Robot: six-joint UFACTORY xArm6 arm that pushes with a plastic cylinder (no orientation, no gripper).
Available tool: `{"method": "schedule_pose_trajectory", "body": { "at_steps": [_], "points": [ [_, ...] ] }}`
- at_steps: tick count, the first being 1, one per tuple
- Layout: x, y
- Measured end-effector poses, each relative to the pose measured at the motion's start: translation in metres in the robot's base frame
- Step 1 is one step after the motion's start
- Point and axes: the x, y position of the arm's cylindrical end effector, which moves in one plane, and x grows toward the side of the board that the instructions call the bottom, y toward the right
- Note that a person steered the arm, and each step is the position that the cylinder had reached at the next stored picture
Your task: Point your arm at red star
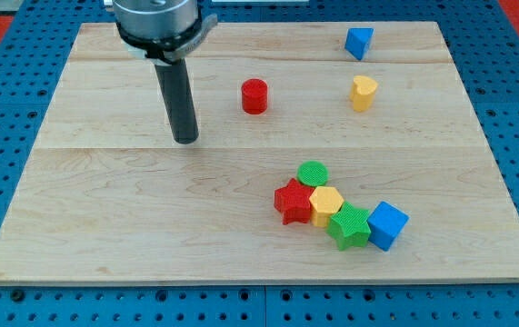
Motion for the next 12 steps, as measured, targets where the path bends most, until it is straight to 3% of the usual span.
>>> {"method": "schedule_pose_trajectory", "body": {
  "at_steps": [3, 7, 8, 9, 12],
  "points": [
    [0.012, 0.001],
    [0.103, 0.010],
    [0.119, 0.036],
    [0.119, 0.077],
    [0.103, 0.086]
  ]
}}
